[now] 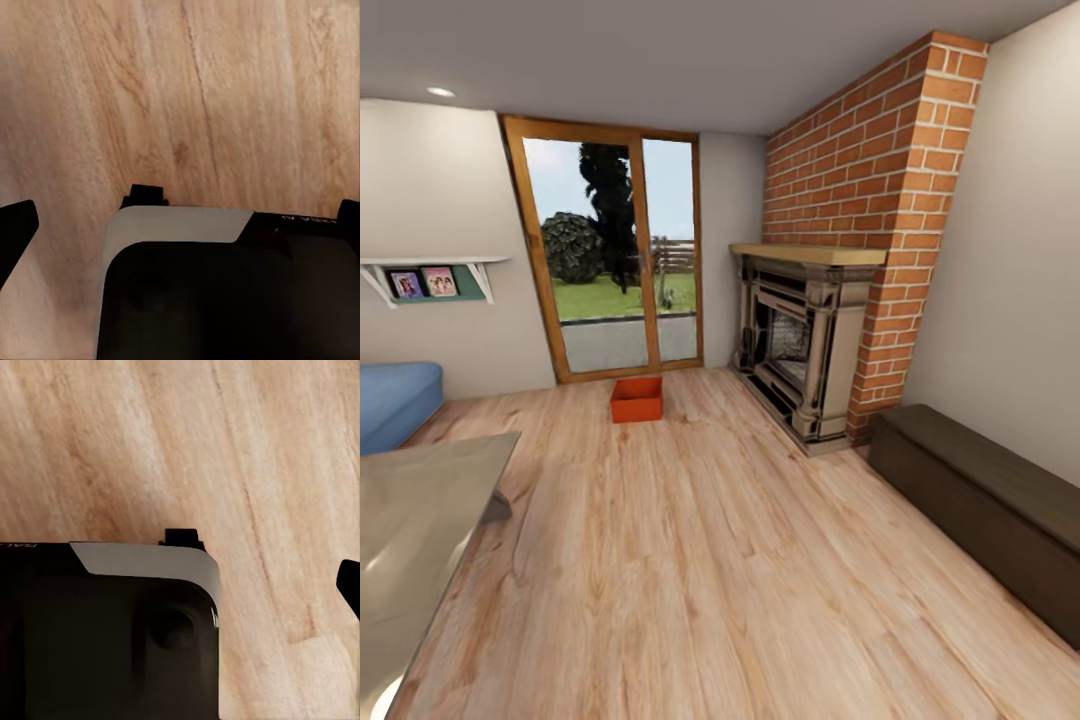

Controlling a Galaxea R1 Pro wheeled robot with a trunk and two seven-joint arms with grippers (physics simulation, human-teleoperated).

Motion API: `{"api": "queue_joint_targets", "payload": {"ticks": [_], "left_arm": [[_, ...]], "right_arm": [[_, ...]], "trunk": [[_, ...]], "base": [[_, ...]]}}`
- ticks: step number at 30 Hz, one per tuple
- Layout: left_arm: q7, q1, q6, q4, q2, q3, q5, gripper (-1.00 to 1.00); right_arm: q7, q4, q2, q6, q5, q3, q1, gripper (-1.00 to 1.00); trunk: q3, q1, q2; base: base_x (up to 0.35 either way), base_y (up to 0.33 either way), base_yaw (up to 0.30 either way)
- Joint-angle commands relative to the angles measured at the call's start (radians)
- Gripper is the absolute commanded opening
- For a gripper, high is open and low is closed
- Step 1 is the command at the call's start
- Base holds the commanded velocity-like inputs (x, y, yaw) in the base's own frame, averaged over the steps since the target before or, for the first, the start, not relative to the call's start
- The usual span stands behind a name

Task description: Move the two storage containers from the living room to the garage. In the garage, place one container on the floor and stack the other container on top of it (either order is fine).

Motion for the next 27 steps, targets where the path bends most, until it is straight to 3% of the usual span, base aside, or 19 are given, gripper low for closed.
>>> {"api": "queue_joint_targets", "payload": {"ticks": [1, 7, 27], "left_arm": [[-0.006, -0.001, -0.003, 0.002, 0.0, -0.001, 0.01, 1.0], [-0.006, -0.001, -0.003, 0.002, 0.0, -0.001, 0.01, 1.0], [-0.006, -0.001, -0.003, 0.001, 0.0, -0.001, 0.009, 1.0]], "right_arm": [[0.0, 0.002, 0.0, -0.005, -0.008, 0.008, -0.001, 1.0], [0.0, 0.002, -0.001, -0.005, -0.009, 0.008, -0.001, 1.0], [0.0, 0.002, -0.003, -0.005, -0.01, 0.008, -0.001, 1.0]], "trunk": [[-0.001, 0.001, -0.001], [-0.001, 0.001, -0.001], [-0.001, 0.001, -0.001]], "base": [[0.322, 0.0, 0.272], [0.322, 0.0, 0.197], [0.322, 0.0, 0.004]]}}
